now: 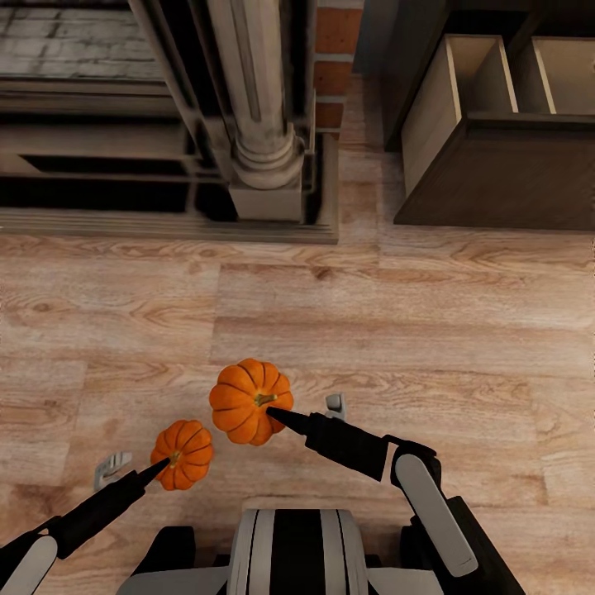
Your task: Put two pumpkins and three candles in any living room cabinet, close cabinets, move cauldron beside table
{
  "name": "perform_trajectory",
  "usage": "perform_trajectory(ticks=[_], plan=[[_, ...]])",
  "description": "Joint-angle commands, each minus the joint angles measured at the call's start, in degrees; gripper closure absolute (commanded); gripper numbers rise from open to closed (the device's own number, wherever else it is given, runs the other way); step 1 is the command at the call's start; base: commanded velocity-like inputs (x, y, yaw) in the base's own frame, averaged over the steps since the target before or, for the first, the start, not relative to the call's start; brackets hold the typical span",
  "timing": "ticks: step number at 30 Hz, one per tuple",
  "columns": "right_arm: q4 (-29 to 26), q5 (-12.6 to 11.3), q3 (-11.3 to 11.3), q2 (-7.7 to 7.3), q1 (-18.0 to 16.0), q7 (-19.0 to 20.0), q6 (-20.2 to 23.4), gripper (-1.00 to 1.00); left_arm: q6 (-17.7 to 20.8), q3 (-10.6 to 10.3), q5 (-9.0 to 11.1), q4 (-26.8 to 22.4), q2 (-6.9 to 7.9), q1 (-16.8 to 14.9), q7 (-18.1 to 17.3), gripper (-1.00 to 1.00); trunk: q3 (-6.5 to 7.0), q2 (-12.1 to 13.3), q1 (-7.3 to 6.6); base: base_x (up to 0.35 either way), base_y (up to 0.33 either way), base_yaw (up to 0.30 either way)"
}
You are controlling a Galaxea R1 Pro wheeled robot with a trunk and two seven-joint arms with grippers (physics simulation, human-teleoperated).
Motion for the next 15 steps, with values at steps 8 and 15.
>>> perform_trajectory(ticks=[8,15], plan=[[0.01,0.09,-0.13,-0.09,0.0,0.07,-0.01,1.0,0.27,0.02,-0.12,-0.05,0.12,0.01,-0.41,1.0,1.78,0.11,-0.2,0.0,0.0,0.0],[0.01,0.11,-0.36,-0.28,0.0,0.09,-0.03,1.0,0.29,0.41,-0.12,-0.14,0.57,0.01,-0.73,1.0,3.33,0.2,-0.38,0.0,0.0,0.0]])
